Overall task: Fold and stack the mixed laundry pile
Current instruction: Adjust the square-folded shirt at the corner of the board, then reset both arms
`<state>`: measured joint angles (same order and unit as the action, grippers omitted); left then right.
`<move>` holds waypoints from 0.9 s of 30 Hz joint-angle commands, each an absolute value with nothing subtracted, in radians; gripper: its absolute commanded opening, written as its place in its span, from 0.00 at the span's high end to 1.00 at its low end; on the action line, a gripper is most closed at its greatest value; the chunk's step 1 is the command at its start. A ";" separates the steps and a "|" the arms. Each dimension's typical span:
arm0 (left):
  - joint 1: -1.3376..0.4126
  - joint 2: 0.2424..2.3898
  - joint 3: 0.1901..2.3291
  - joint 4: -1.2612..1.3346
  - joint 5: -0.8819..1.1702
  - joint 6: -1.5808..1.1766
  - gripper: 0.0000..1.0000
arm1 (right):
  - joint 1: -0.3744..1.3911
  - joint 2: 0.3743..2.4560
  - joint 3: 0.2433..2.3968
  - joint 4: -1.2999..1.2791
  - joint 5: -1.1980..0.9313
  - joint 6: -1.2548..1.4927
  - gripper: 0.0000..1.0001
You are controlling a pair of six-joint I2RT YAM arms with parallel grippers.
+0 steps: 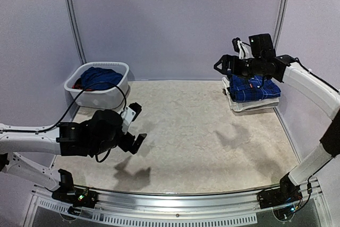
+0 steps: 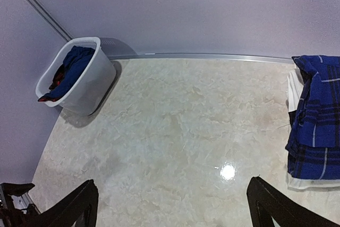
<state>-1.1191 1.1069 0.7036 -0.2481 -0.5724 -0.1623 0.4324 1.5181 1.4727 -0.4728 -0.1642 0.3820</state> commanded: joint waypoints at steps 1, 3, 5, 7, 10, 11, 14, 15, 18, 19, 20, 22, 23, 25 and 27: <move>-1.123 1.080 0.677 -0.249 -0.594 -0.181 0.00 | 0.457 1.394 1.365 -0.423 -0.085 0.419 0.01; -1.123 1.069 0.680 -0.259 -0.598 -0.185 0.00 | 0.459 1.353 1.313 -0.410 -0.112 0.432 0.01; -1.123 1.052 0.685 -0.273 -0.603 -0.190 0.01 | 0.459 1.304 1.259 -0.381 -0.179 0.442 0.01; -1.122 1.030 0.685 -0.287 -0.609 -0.194 0.01 | 0.459 1.257 1.184 -0.318 -0.273 0.447 0.01; -1.123 0.985 0.675 -0.306 -0.630 -0.201 0.00 | 0.461 1.160 1.054 -0.221 -0.317 0.460 0.01; -1.123 0.968 0.670 -0.318 -0.645 -0.206 0.00 | 0.460 1.136 1.023 -0.218 -0.303 0.466 0.01; -1.122 0.918 0.647 -0.353 -0.692 -0.223 0.00 | 0.460 1.058 0.944 -0.215 -0.267 0.473 0.01; -1.121 0.902 0.639 -0.369 -0.709 -0.227 0.00 | 0.459 1.042 0.916 -0.209 -0.265 0.477 0.01; -1.121 0.845 0.616 -0.412 -0.752 -0.250 0.01 | 0.461 0.989 0.848 -0.212 -0.264 0.487 0.01; -1.121 0.823 0.609 -0.421 -0.765 -0.256 0.00 | 0.460 0.971 0.832 -0.217 -0.260 0.488 0.01; -1.121 0.801 0.599 -0.426 -0.772 -0.260 0.00 | 0.460 0.960 0.816 -0.222 -0.252 0.490 0.01; -1.121 0.748 0.580 -0.424 -0.775 -0.262 0.00 | 0.460 0.920 0.781 -0.217 -0.239 0.490 0.01; -1.121 0.735 0.573 -0.423 -0.775 -0.261 0.00 | 0.460 0.906 0.768 -0.215 -0.236 0.489 0.01; -1.121 0.698 0.565 -0.426 -0.781 -0.263 0.00 | 0.460 0.881 0.761 -0.224 -0.227 0.489 0.01; -1.121 0.667 0.561 -0.432 -0.784 -0.263 0.00 | 0.460 0.863 0.765 -0.242 -0.224 0.487 0.01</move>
<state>-1.1191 0.7216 0.5804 -0.4023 -0.7513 -0.2440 0.4572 0.9073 0.7708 -0.2363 -0.2485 0.4820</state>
